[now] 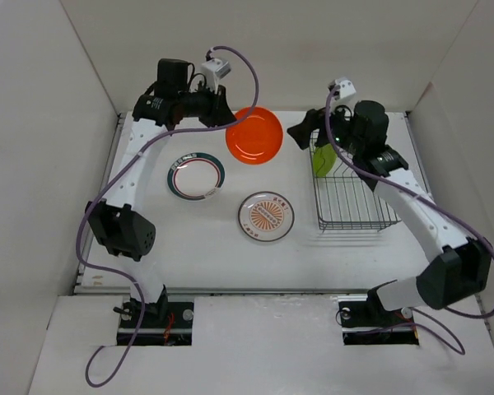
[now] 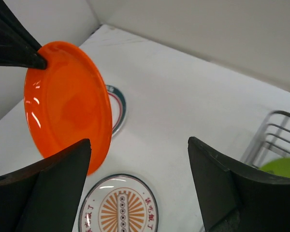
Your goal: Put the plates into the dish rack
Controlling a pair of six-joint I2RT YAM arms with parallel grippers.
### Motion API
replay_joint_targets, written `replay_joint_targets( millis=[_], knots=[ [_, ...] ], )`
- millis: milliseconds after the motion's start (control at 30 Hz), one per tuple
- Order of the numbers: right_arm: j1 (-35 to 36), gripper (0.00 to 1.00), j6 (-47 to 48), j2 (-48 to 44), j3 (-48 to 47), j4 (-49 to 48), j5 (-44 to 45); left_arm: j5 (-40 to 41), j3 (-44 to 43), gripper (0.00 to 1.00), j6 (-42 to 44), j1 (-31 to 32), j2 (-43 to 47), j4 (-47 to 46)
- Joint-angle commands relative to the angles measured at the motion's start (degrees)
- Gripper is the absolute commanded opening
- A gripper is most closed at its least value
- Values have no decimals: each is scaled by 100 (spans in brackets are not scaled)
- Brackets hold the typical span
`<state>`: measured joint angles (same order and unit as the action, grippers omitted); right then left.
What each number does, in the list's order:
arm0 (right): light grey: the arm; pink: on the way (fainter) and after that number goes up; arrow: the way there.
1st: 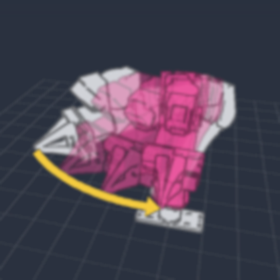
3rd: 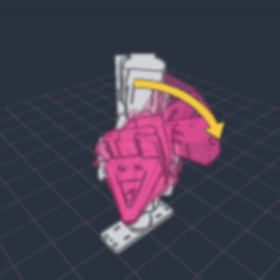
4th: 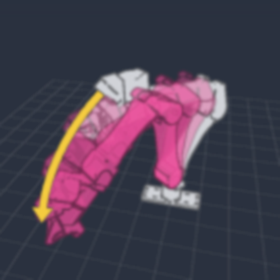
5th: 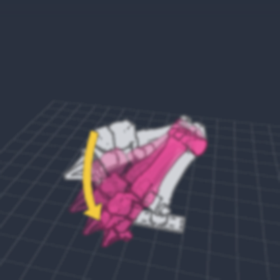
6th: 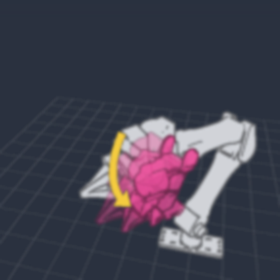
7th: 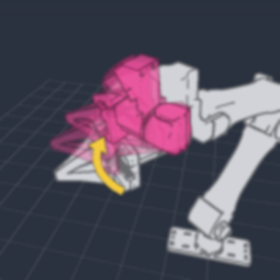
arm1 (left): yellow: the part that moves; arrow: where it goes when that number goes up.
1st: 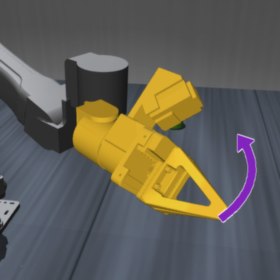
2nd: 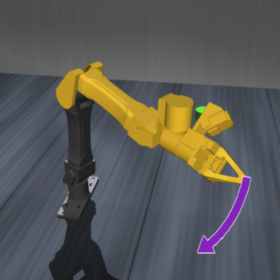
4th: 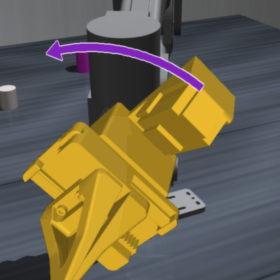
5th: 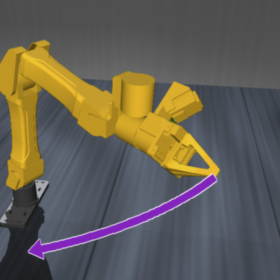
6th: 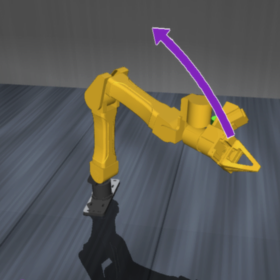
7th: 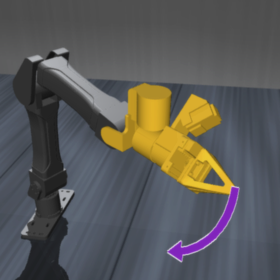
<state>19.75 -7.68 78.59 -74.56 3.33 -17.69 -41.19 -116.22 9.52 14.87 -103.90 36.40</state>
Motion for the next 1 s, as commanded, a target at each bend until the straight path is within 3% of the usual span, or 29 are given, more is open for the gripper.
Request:
replay_joint_targets(
  millis=[0, 100, 233, 300, 400, 433, 533, 567, 600, 633, 667, 733, 767, 867, 967],
  knots=[
    [-15, 86, 74, 471, -505, -746, -1579, -592, 328, 0, 427, 7, 281, 446],
    [126, 86, 21, 684, -559, -860, -1650, -907, 328, 0, 489, 7, 458, 508],
    [310, 86, -277, 1149, -621, -1097, -2386, -1198, 276, 0, 542, 112, 581, 605],
    [380, 80, -356, 1203, -673, -1159, -2799, -1198, 276, 0, 542, 173, 634, 605],
    [381, 60, -532, 1273, -673, -1361, -3072, -1198, 276, 0, 481, 174, 634, 455],
    [381, 40, -602, 1334, -673, -1423, -3152, -1198, 276, 0, 376, 174, 634, 351],
    [302, 3, -787, 1274, -673, -1423, -3205, -884, 328, 0, 157, 174, 582, 17],
    [223, 0, -787, 1195, -586, -1371, -3066, -630, 328, 7, -132, 174, 581, -62],
    [109, 0, -787, 942, -586, -1249, -2891, -401, 328, 47, -221, 174, 442, -115],
    [-22, 0, -726, 791, -585, -969, -2062, 89, 328, 87, -318, 174, 380, -116],
    [-267, 0, -561, 642, -786, -44, -1410, 337, 276, 100, -389, 174, 309, -116],
    [-418, 0, -68, 298, -1059, 823, 83, 1029, 223, 100, -442, 174, 108, -29],
    [-558, 0, 46, 298, -1217, 1175, 1361, 1234, 162, 100, -503, 174, 46, 50],
    [-988, 0, 390, 236, -1683, 2117, 2836, 1981, 161, 100, -504, 287, -139, 174],
    [-1236, 0, 574, 236, -1737, 2382, 3463, 2438, 302, 100, -399, 340, -140, 227]
  ],
)
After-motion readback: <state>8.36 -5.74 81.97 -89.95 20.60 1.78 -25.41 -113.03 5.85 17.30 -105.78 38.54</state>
